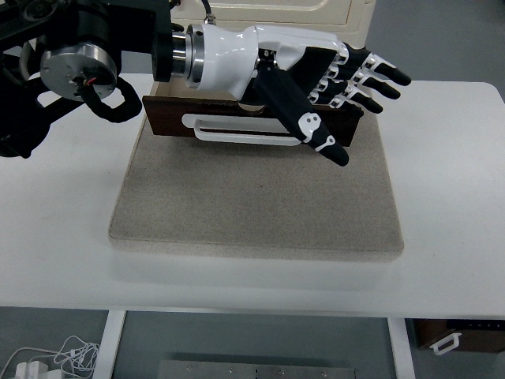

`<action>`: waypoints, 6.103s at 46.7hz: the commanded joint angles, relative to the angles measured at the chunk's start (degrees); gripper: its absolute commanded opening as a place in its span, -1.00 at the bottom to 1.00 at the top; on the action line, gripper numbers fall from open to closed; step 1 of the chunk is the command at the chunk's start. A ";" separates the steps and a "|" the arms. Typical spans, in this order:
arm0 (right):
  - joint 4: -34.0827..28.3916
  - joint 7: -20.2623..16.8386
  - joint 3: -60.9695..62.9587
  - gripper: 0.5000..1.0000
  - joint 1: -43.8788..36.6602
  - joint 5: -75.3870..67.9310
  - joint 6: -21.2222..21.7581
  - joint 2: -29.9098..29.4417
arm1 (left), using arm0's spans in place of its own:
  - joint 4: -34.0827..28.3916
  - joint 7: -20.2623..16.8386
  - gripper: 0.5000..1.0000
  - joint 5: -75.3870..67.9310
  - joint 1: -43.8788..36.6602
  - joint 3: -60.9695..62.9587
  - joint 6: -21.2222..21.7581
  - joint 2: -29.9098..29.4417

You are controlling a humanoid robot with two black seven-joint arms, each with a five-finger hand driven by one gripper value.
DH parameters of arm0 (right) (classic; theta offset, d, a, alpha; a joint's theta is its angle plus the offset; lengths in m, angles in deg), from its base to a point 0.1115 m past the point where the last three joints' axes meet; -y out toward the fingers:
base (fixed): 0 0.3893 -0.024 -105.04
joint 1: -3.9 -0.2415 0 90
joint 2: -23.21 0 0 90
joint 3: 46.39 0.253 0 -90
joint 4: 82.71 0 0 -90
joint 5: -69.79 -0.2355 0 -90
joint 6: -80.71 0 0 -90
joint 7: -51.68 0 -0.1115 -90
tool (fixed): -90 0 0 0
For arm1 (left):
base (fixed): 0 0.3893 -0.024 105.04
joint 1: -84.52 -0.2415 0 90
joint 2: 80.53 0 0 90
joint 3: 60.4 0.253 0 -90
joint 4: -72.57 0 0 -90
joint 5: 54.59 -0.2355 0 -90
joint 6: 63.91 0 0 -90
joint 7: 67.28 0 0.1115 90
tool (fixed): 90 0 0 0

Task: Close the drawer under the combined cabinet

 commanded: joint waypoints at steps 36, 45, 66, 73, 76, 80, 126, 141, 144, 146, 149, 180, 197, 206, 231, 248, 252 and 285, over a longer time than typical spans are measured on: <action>0.00 0.00 0.00 0.81 0.00 0.00 0.00 0.00 | -1.76 9.93 1.00 -11.88 0.17 12.18 -6.39 -2.82; 0.00 0.00 0.00 0.81 0.00 0.00 0.00 0.00 | -3.08 9.93 1.00 -13.37 0.00 12.54 -6.74 -2.91; 0.00 0.00 0.00 0.81 0.00 0.00 0.00 0.00 | -5.72 9.93 1.00 -16.10 0.00 12.54 -6.30 -2.12; 0.00 0.00 0.00 0.81 0.00 0.00 0.00 0.00 | -6.51 9.93 1.00 -19.17 0.00 12.45 -5.95 -2.03; 0.00 0.00 0.00 0.81 0.00 0.00 0.00 0.00 | -7.21 9.93 1.00 -19.44 -0.09 12.36 -5.95 -1.94; 0.00 0.00 0.00 0.81 0.00 0.00 0.00 0.00 | -8.09 9.85 1.00 -19.52 0.00 12.36 -5.95 -1.94; 0.00 0.00 0.00 0.81 0.00 0.00 0.00 0.00 | -15.39 9.76 1.00 -22.25 1.05 11.40 -5.86 0.96; 0.00 0.00 0.00 0.81 0.00 0.00 0.00 0.00 | -18.64 9.76 1.00 -22.86 1.05 11.40 -4.37 2.89; 0.00 0.00 0.00 0.81 0.00 0.00 0.00 0.00 | -19.16 9.67 1.00 -23.13 1.05 11.40 -3.93 3.24; 0.00 0.00 0.00 0.81 0.00 0.00 0.00 0.00 | -19.78 9.67 1.00 -23.30 1.05 11.40 -3.76 3.77; 0.00 0.00 0.00 0.81 0.00 0.00 0.00 0.00 | -20.74 9.67 1.00 -23.30 1.05 11.40 -3.75 4.56; 0.00 0.00 0.00 0.81 0.00 0.00 0.00 0.00 | -25.49 9.14 1.00 -25.68 1.05 11.22 -0.59 6.93; 0.00 0.00 0.00 0.81 0.00 0.00 0.00 0.00 | -26.90 8.97 1.00 -26.82 1.05 11.22 -0.59 6.85; 0.00 0.00 0.00 0.81 0.00 0.00 0.00 0.00 | -27.51 8.79 1.00 -26.91 0.97 11.22 -0.59 6.85; 0.00 0.00 0.00 0.81 0.00 0.00 0.00 0.00 | -26.81 8.53 1.00 -25.77 0.62 5.86 -4.80 6.76; 0.00 0.00 0.00 0.81 0.00 0.00 0.00 0.00 | -26.90 4.31 1.00 -17.34 -1.32 -10.57 -15.11 6.67; 0.00 0.00 0.00 0.81 0.00 0.00 0.00 0.00 | -26.90 2.03 1.00 -16.36 -1.49 -16.10 -15.11 6.67; 0.00 0.00 0.00 0.81 0.00 0.00 0.00 0.00 | -42.89 -14.94 1.00 -11.00 -0.70 -50.91 -8.60 6.76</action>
